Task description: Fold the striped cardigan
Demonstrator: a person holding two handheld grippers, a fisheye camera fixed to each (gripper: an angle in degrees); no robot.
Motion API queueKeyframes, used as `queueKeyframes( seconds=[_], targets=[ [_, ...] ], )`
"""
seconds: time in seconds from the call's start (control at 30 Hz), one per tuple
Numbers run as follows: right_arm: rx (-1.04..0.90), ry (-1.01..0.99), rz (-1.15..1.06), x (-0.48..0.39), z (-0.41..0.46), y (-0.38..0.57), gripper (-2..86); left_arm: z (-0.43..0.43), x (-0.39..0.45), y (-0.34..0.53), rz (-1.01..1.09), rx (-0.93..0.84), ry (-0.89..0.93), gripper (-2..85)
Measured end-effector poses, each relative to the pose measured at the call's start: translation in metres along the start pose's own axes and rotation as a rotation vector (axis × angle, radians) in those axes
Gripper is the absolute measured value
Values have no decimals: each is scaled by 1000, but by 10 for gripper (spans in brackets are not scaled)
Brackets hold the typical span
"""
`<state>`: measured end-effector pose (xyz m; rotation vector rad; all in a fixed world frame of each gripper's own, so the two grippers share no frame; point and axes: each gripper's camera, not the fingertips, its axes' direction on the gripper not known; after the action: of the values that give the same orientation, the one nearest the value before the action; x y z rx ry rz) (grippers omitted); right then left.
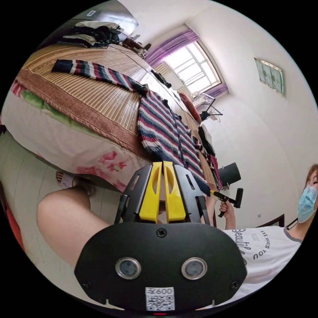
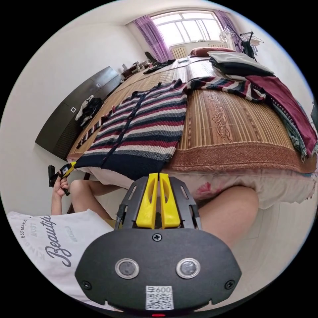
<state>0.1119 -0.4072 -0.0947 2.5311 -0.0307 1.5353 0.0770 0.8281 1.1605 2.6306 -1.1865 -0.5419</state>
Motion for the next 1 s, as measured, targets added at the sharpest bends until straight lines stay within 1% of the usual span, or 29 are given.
queueKeyframes(
  seconds=[0.07,0.1,0.17,0.2,0.23,0.3,0.33,0.37,0.4,0.43,0.47,0.5,0.53,0.57,0.6,0.67,0.73,0.77,0.8,0.83,0.9,1.0],
  targets=[
    [-47,104,62,2,15,3,-8,14,-1,7,-29,-63,-15,13],
    [-47,136,56,0,16,5,-8,18,-1,14,-49,-66,-30,14],
    [31,245,34,-15,10,18,-8,15,11,27,-44,-32,-112,17],
    [59,257,25,-20,8,21,-9,11,27,36,-14,8,-200,19],
    [119,258,-5,-33,5,26,-9,11,39,40,18,30,-247,20],
    [206,213,-67,-57,6,33,-9,21,94,60,202,121,-410,25],
    [255,153,-134,-76,11,36,-9,34,125,72,317,181,-472,28],
    [304,82,-206,-96,18,39,-9,42,140,79,380,210,-492,31],
    [326,49,-237,-105,23,40,-9,60,169,93,492,259,-513,38],
    [355,-16,-313,-126,35,42,-9,70,181,99,526,277,-512,45],
    [355,-63,-369,-144,49,41,-9,90,202,108,557,290,-476,59],
    [349,-74,-382,-152,55,39,-9,112,221,113,584,261,-411,71],
    [340,-78,-390,-165,68,35,-9,137,238,117,619,189,-351,76],
    [330,-75,-376,-173,79,32,-9,150,247,119,640,146,-330,74],
    [319,-80,-373,-175,85,30,-9,174,262,124,678,62,-293,71],
    [249,-99,-366,-180,105,23,-9,205,281,137,758,-5,-297,69],
    [186,-85,-358,-179,118,21,-9,238,297,153,833,-65,-400,67],
    [132,-71,-335,-176,127,20,-9,243,300,156,845,-64,-420,66],
    [125,-82,-327,-174,129,21,-9,247,306,161,834,-34,-474,58],
    [135,-116,-316,-169,128,27,-9,246,309,163,826,-23,-487,53],
    [143,-129,-288,-161,129,35,-9,245,315,167,786,-14,-494,37],
    [180,-131,-239,-152,125,48,-9,236,310,165,696,15,-433,28]
  ],
)
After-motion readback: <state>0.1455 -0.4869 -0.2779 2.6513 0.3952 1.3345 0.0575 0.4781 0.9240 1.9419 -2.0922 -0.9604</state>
